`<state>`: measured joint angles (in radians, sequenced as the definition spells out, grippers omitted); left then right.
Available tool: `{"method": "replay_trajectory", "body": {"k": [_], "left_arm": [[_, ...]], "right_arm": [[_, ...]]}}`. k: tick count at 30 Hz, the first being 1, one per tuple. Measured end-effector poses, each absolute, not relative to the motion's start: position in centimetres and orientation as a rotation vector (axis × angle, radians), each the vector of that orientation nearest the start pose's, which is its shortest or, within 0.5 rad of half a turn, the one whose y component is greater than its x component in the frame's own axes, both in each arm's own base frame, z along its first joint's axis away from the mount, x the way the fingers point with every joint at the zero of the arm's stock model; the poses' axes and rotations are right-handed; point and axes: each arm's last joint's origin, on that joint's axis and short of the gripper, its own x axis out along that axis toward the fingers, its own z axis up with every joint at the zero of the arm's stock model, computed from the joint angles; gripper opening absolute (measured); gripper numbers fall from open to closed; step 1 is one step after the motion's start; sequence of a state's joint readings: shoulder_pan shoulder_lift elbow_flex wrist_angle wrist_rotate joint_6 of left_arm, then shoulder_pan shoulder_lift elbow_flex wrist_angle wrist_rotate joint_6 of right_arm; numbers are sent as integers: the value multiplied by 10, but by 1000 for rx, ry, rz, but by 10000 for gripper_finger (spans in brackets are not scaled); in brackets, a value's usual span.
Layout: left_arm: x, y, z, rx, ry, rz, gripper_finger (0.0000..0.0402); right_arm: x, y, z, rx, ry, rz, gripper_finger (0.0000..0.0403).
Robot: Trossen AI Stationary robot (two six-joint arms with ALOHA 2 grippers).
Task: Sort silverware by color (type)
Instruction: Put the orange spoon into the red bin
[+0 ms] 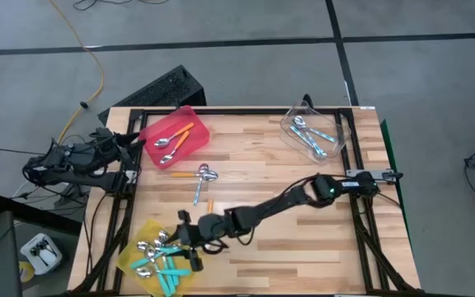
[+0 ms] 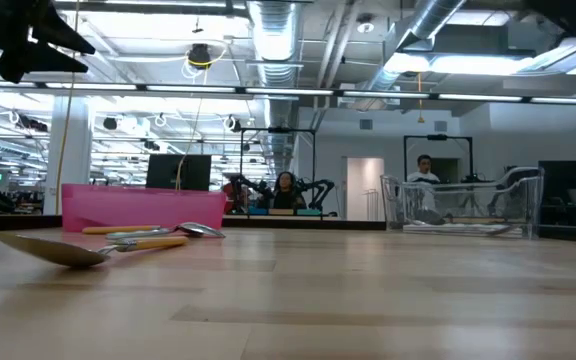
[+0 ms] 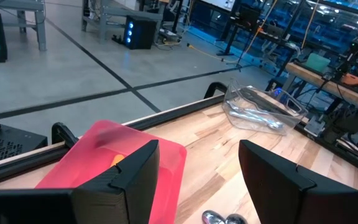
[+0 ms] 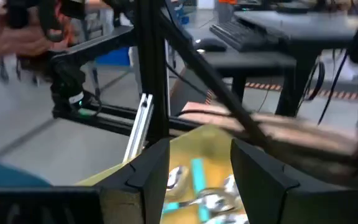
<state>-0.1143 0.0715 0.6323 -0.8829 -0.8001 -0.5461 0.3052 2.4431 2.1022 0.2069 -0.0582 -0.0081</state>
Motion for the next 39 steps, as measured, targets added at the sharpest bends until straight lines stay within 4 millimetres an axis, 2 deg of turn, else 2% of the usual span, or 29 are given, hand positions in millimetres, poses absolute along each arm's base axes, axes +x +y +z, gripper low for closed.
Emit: {"method": "replay_trajectory", "body": {"k": [6, 8, 10, 16, 19, 21, 23, 31, 39], "left_arm": [[18, 19, 276, -376, 101, 738, 205], [18, 19, 276, -376, 101, 738, 205], [18, 19, 276, -376, 101, 738, 205], [18, 19, 276, -376, 101, 738, 205], [18, 19, 276, -376, 101, 737, 205], [18, 19, 276, -376, 101, 737, 205], [18, 19, 276, -376, 102, 735, 205], [18, 19, 276, -377, 103, 730, 205], [18, 19, 276, -377, 103, 730, 205]], "right_arm": [[502, 145, 319, -289, 264, 380, 192], [488, 134, 335, -354, 322, 382, 192], [481, 124, 339, -404, 384, 386, 192], [479, 108, 313, -480, 551, 484, 192], [489, 109, 284, -500, 609, 520, 192], [496, 109, 253, -517, 689, 550, 192], [506, 110, 231, -550, 693, 565, 192], [519, 109, 169, -647, 779, 636, 191], [521, 96, 168, -658, 774, 668, 191]]}}
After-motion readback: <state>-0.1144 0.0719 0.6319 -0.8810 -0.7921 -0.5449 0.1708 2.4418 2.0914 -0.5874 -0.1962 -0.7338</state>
